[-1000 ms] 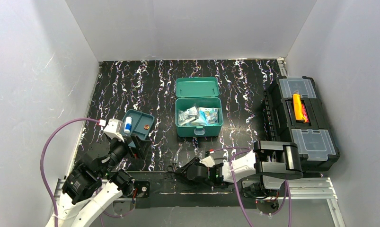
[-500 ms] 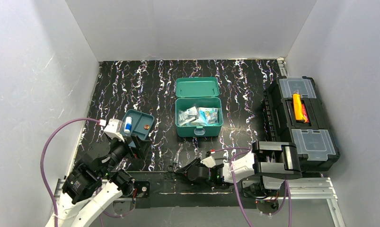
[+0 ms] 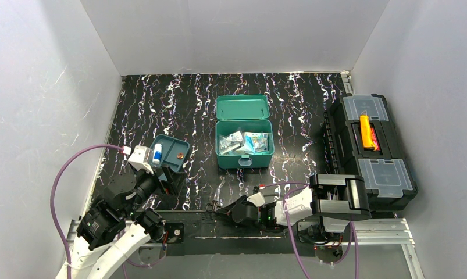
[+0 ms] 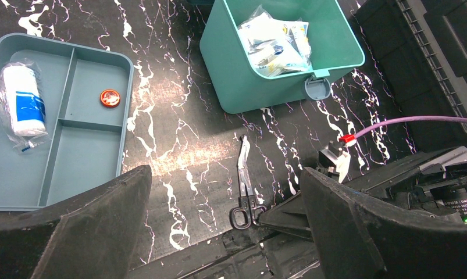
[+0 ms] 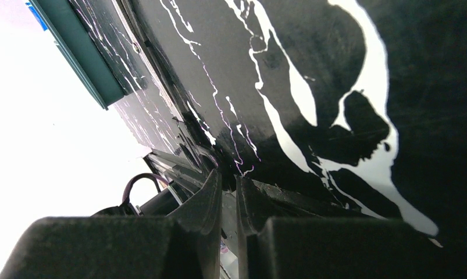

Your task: Organize the medicine kit

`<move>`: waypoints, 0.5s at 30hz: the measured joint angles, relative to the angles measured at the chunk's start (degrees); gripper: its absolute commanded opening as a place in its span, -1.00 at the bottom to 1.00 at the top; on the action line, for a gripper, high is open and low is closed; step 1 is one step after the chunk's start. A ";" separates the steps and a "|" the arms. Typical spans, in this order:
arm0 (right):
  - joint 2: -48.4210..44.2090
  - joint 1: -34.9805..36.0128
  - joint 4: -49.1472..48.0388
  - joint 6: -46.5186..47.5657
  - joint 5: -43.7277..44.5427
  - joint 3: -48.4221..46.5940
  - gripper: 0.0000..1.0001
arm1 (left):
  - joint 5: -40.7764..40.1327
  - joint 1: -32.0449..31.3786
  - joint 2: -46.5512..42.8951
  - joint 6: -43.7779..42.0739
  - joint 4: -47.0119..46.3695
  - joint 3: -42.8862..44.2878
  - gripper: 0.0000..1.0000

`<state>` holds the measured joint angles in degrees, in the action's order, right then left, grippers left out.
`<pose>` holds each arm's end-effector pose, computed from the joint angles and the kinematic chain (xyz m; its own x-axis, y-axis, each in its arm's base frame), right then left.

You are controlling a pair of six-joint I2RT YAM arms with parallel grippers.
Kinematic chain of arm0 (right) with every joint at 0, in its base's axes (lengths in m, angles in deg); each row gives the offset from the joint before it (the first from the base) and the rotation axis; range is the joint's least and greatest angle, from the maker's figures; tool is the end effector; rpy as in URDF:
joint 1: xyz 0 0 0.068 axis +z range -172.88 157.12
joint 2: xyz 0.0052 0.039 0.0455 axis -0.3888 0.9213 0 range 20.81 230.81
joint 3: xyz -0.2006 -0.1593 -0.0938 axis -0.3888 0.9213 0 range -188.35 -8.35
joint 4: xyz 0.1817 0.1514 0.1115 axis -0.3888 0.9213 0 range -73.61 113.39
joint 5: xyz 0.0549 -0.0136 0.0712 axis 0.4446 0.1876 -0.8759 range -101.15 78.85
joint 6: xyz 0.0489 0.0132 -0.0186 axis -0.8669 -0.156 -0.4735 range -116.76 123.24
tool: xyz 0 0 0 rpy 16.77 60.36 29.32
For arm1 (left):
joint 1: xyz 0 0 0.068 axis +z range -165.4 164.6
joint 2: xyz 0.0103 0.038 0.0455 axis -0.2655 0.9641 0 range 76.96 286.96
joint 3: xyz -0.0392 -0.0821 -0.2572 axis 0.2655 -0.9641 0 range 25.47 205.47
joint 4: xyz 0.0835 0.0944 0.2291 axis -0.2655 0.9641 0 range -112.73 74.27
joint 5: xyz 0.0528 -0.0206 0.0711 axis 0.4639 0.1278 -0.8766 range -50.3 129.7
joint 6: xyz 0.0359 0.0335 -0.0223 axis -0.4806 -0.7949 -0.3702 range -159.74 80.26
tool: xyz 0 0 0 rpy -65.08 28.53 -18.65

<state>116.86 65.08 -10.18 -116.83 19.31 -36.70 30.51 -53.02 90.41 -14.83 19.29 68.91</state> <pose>0.0277 0.2744 0.1032 -0.7220 0.6861 0.0889 0.4451 0.3623 0.8189 0.0449 -0.0273 0.3266 -0.3514 -0.2540 -0.9011 0.3648 0.8492 -0.3817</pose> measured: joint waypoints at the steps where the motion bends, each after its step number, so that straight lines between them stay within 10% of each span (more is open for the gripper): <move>1: 0.00 0.00 0.00 0.00 0.00 0.00 -0.97 | 0.00 0.00 0.00 0.00 0.00 0.00 0.99; 15: -6.23 0.00 8.48 5.66 1.14 0.07 -0.97 | -0.52 0.00 0.37 0.02 0.02 0.00 0.99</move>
<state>110.63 65.08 -1.70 -111.17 20.45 -36.64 29.99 -53.02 90.78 -14.81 19.31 68.91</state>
